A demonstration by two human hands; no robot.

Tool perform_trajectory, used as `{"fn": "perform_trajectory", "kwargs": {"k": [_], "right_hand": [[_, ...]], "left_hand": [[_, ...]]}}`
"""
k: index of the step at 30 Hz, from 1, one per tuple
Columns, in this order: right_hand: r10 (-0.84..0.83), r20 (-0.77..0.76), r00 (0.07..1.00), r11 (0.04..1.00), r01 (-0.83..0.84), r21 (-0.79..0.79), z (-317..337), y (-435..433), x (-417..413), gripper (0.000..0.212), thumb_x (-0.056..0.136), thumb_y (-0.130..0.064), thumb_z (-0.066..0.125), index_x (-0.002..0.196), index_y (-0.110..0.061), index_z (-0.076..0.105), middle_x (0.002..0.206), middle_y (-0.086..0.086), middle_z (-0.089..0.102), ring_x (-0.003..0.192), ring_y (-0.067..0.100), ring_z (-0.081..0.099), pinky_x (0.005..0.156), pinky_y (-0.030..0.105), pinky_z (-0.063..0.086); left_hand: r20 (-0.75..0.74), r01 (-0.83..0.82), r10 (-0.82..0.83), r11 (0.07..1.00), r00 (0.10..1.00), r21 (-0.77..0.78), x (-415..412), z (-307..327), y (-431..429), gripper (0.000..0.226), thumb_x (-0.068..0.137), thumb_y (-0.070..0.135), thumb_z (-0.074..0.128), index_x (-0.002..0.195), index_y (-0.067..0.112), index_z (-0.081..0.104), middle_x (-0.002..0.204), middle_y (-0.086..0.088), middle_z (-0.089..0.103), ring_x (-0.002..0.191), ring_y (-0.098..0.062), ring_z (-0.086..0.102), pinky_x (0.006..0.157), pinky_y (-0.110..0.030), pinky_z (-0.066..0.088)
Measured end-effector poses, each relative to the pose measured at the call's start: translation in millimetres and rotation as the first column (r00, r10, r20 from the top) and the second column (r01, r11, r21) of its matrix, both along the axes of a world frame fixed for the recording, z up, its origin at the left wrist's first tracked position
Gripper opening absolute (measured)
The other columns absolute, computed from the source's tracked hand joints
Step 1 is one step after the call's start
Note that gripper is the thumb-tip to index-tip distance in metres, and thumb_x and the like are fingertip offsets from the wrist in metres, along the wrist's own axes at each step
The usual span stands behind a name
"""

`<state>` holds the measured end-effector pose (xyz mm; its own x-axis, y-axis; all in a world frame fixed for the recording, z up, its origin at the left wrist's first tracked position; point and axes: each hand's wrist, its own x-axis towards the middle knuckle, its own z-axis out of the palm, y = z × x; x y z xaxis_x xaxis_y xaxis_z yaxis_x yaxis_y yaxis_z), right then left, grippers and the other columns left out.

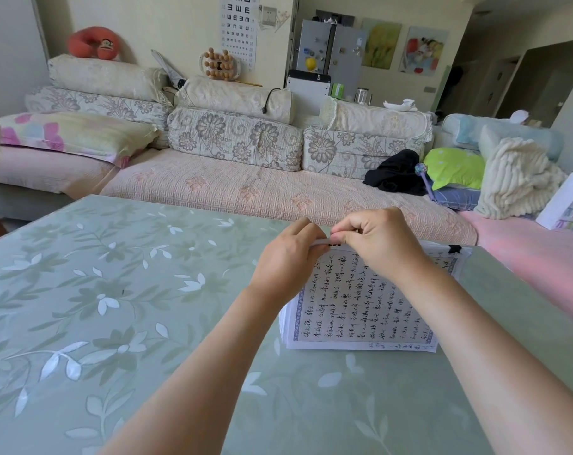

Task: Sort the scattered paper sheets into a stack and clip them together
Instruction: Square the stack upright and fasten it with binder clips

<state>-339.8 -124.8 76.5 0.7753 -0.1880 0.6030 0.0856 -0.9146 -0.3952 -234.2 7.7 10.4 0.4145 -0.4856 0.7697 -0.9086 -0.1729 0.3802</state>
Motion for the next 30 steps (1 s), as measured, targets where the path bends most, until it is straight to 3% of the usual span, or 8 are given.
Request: {"fn": "perform_trajectory", "kwargs": {"k": [3,8,14,16,21,25,28,30], "right_hand": [[-0.057,-0.12,0.991,0.997,0.062,0.036,7.8,-4.9,4.2,0.005,0.077,-0.027,0.083,0.076,-0.03,0.079,0.059,-0.013,0.067,0.052,0.005,0.056,0.053,0.025,0.043],[0.019,-0.23,0.973,0.989,0.015,0.144,10.8,-13.5,3.8,0.008,0.074,-0.036,0.085,0.078,-0.035,0.078,0.075,-0.01,0.074,0.079,0.026,0.069,0.078,0.046,0.057],[0.073,-0.239,0.968,0.961,-0.004,0.277,10.7,-15.4,6.2,0.015,0.08,-0.045,0.077,0.083,-0.031,0.08,0.08,0.0,0.077,0.083,0.032,0.07,0.081,0.046,0.055],[0.011,-0.236,0.972,0.956,0.06,0.289,9.0,-16.2,10.5,0.009,0.086,-0.036,0.076,0.084,-0.028,0.08,0.081,-0.004,0.077,0.085,0.021,0.072,0.083,0.039,0.056],[-0.129,-0.274,0.953,0.956,0.192,0.221,5.6,-6.2,14.1,0.011,0.08,-0.039,0.08,0.078,-0.028,0.078,0.071,-0.012,0.072,0.067,0.011,0.066,0.064,0.028,0.052],[-0.017,-0.329,0.944,0.978,0.084,0.192,9.0,-2.4,8.7,0.042,0.084,-0.053,0.072,0.072,-0.013,0.076,0.042,-0.01,0.045,0.041,0.008,0.031,0.05,0.027,0.027],[0.009,-0.453,0.891,0.984,0.072,0.162,11.7,-5.0,3.6,0.025,0.069,-0.053,0.084,0.081,-0.032,0.078,0.063,0.006,0.062,0.052,0.014,0.045,0.05,0.032,0.037],[-0.103,-0.488,0.867,0.991,0.13,0.021,7.5,-4.8,0.2,0.023,0.067,-0.047,0.087,0.079,-0.032,0.075,0.065,-0.001,0.063,0.054,0.016,0.052,0.05,0.03,0.04]], "left_hand": [[0.02,0.002,-0.002,1.0,1.0,0.001,-0.5,0.3,1.4,0.017,0.093,0.026,0.063,0.09,0.009,0.063,0.085,0.002,0.053,0.066,-0.009,0.042,0.05,-0.03,0.038],[0.018,0.009,-0.009,0.999,1.0,0.031,-2.7,3.3,3.9,0.016,0.093,0.026,0.064,0.09,0.01,0.064,0.084,0.006,0.051,0.067,-0.008,0.041,0.053,-0.026,0.034],[-0.014,0.017,-0.017,0.999,1.0,0.029,-2.9,4.1,4.8,0.014,0.093,0.027,0.063,0.09,0.013,0.063,0.084,0.009,0.052,0.068,-0.009,0.047,0.053,-0.029,0.038],[0.009,0.024,-0.025,0.999,1.0,0.027,-5.7,4.1,5.0,0.013,0.093,0.027,0.062,0.091,0.014,0.064,0.085,0.008,0.054,0.069,-0.009,0.047,0.053,-0.029,0.042],[0.058,0.036,-0.038,0.998,0.998,0.044,-7.9,2.6,5.8,0.011,0.092,0.026,0.064,0.093,0.015,0.066,0.088,0.008,0.056,0.073,-0.011,0.053,0.053,-0.028,0.042],[-0.009,0.052,-0.052,0.998,0.999,0.02,-0.3,4.3,7.9,0.016,0.092,0.026,0.064,0.09,0.011,0.066,0.082,0.006,0.055,0.069,-0.015,0.054,0.056,-0.037,0.047],[-0.061,0.109,-0.107,0.994,0.992,0.031,3.7,9.5,10.3,0.014,0.09,0.027,0.065,0.09,0.014,0.07,0.083,0.004,0.061,0.073,-0.014,0.057,0.063,-0.035,0.047],[-0.117,0.149,-0.144,0.988,0.983,0.038,7.0,15.2,12.5,0.007,0.087,0.024,0.071,0.089,0.018,0.074,0.083,0.005,0.063,0.074,-0.009,0.057,0.066,-0.026,0.045]]}}
